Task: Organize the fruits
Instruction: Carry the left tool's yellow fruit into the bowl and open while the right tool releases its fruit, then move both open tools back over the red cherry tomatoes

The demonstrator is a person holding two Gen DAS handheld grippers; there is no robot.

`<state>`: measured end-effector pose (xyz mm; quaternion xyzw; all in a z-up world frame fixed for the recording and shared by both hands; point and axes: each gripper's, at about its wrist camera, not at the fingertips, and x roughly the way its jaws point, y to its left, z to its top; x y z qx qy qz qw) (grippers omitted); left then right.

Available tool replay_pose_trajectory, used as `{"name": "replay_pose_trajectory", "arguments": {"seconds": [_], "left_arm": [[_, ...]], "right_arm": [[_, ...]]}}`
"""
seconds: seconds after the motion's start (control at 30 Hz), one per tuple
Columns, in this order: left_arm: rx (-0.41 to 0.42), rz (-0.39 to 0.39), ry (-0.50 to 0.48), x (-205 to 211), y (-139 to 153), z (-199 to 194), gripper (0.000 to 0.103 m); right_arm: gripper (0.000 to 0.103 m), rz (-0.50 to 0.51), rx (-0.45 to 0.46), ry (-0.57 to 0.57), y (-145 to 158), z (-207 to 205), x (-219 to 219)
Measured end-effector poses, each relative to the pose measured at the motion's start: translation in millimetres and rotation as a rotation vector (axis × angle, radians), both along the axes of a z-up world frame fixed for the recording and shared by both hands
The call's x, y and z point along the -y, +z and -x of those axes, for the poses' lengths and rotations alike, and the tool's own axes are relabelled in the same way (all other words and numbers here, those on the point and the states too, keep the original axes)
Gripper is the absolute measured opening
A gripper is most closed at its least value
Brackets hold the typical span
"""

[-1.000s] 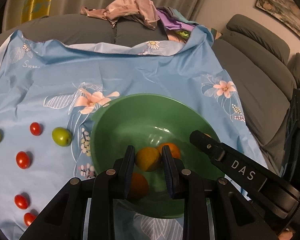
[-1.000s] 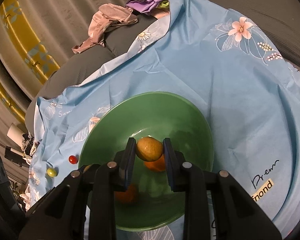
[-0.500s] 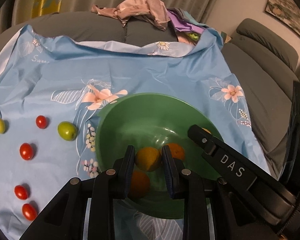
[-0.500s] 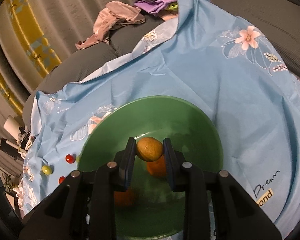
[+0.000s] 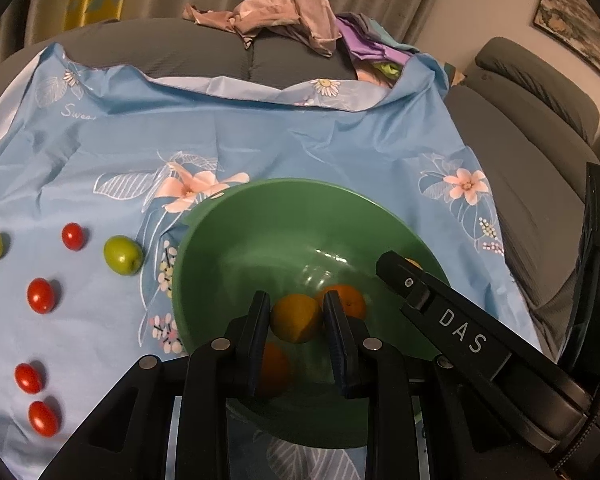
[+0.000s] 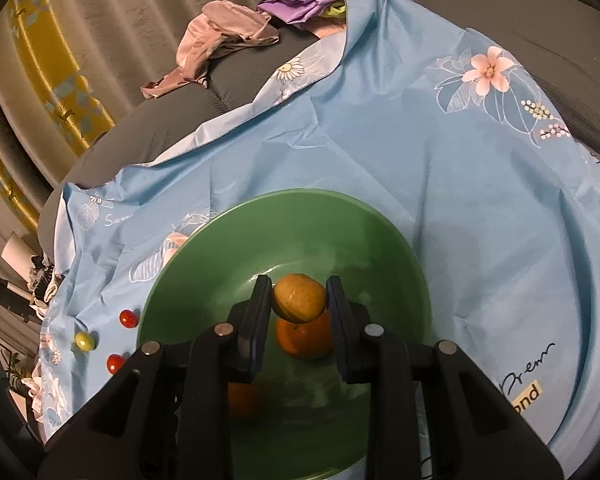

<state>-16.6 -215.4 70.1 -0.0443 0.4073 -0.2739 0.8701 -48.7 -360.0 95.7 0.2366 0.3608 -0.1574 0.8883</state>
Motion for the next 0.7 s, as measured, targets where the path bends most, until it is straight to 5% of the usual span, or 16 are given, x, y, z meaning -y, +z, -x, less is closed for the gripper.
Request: {"name": "replay_pose_trajectory", "arguments": {"seconds": [0.2,0.3,0.47,0.7], "left_arm": [[-0.017,0.010,-0.005,-2,1,1,0.028],[-0.025,-0.012,0.000,-9,7,4,0.037],[0.012,-0.013,0.093,-42,26,18,0.051],[0.035,-0.095,0.267,-98,83,31,0.051]], "right_arm": [[0.033,0.025,0.001,-0.029,1,1,0],[0.059,0.064,0.015,-0.024,7,2,-5],[0.061,0.051,0.066,0.027,17,5,-13],[0.066,0.033,0.107,0.096,27,7,-29]]}}
